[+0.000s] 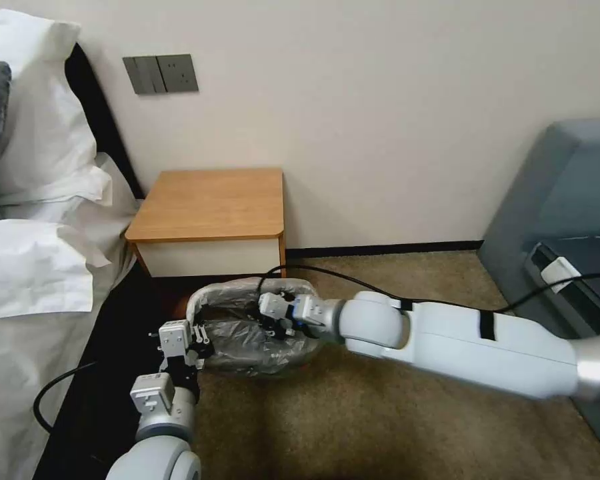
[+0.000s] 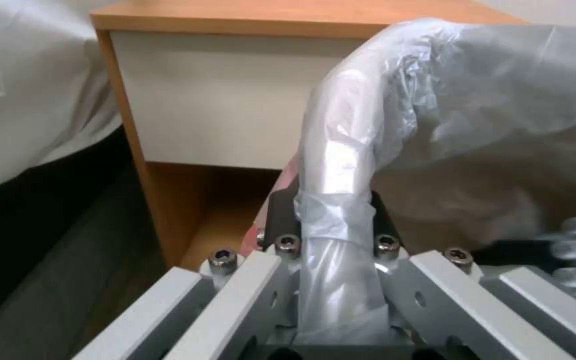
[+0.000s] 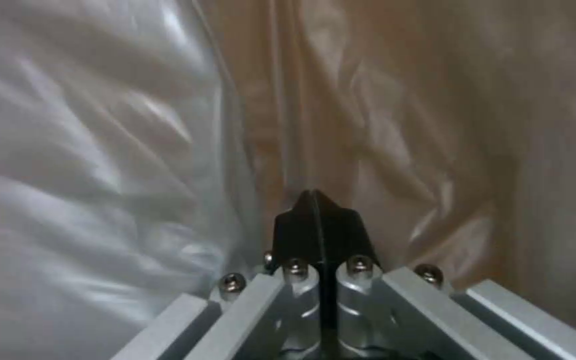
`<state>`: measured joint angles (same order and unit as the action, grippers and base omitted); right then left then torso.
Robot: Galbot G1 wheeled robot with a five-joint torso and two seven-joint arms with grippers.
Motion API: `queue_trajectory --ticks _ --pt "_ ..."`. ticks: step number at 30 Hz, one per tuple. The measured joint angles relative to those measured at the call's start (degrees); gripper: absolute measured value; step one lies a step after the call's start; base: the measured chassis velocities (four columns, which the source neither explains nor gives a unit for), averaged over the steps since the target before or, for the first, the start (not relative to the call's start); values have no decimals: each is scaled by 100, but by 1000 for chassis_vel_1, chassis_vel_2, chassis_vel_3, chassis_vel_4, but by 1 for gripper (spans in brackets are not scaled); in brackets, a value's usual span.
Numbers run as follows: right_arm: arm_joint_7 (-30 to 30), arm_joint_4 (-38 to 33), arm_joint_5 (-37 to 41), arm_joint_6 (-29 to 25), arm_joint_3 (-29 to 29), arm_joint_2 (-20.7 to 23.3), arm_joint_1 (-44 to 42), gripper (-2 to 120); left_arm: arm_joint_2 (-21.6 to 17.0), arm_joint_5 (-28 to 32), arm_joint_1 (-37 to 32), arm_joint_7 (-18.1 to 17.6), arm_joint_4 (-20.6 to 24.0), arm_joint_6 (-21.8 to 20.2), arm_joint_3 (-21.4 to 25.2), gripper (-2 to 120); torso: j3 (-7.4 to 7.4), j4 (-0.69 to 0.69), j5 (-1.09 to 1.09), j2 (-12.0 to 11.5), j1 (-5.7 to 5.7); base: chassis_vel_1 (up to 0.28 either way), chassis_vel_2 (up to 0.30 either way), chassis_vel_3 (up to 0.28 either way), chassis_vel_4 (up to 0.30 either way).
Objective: Pick up the garbage bag from the table and place it over the trash can.
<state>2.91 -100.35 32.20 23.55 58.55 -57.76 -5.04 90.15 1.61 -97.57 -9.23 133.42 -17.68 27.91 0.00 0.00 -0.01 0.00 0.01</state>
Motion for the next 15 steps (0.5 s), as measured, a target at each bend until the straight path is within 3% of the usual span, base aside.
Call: queue_trajectory --ticks 9,15 --pt "46 1001 -277 -51 197 -607 -56 0 38 -121 -106 -5 108 45 -23 4 0 0 0 0 0 0 0 0 0" --pt "15 1209 -325 -90 194 -750 -100 0 91 -158 -120 -30 116 67 -34 4 0 0 0 0 0 0 0 0 0"
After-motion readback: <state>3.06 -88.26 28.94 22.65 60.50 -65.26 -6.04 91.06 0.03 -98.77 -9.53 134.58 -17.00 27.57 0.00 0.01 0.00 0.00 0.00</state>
